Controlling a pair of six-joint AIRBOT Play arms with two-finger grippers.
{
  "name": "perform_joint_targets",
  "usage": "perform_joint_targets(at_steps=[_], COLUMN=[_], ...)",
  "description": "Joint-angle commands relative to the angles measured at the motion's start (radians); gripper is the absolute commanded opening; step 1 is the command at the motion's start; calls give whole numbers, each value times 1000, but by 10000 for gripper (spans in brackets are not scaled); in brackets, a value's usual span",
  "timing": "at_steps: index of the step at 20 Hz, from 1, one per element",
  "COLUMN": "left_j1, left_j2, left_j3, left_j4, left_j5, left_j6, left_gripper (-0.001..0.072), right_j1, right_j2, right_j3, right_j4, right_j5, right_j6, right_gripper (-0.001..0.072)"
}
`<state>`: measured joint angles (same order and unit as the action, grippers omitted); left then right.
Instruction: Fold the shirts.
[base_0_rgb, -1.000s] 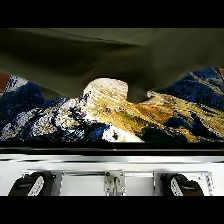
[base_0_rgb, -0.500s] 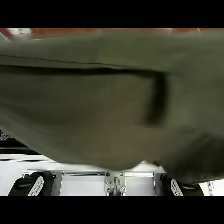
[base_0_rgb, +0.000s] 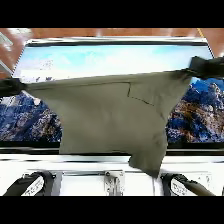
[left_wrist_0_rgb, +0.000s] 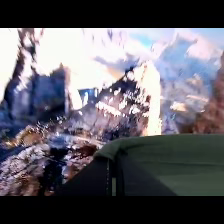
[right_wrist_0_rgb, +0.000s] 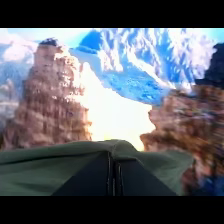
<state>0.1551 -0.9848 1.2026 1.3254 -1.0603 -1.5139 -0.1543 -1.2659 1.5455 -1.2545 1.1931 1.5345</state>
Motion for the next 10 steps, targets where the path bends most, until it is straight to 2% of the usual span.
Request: perform_joint_targets(at_steps=[1, 3, 4, 7, 8, 9, 10], left_j1=[0, 0, 0, -2, -2, 1, 15], left_j2=[-267, -370, -409, -499, -516, -525, -522], left_j3=[-35, -35, -35, -35, -35, -32, -18], left_j4=[-121, -243, -304, -420, -436, -435, -421], left_j5=[177, 268, 300, 297, 275, 245, 184], left_j6=[-18, -18, -18, -18, -18, -17, -13], left_gripper=[40, 40, 41, 42, 74, 255, 532], right_j1=[21, 32, 40, 73, 77, 77, 71], right_j2=[-241, -329, -363, -455, -475, -480, -474], right_j3=[-64, -64, -64, -64, -64, -64, -60], right_j4=[215, 361, 387, 380, 380, 382, 379], right_j5=[-341, -467, -496, -450, -425, -411, -408], right_j6=[39, 35, 36, 36, 23, 6, -29], right_gripper=[55, 56, 55, 62, 125, 442, 692])
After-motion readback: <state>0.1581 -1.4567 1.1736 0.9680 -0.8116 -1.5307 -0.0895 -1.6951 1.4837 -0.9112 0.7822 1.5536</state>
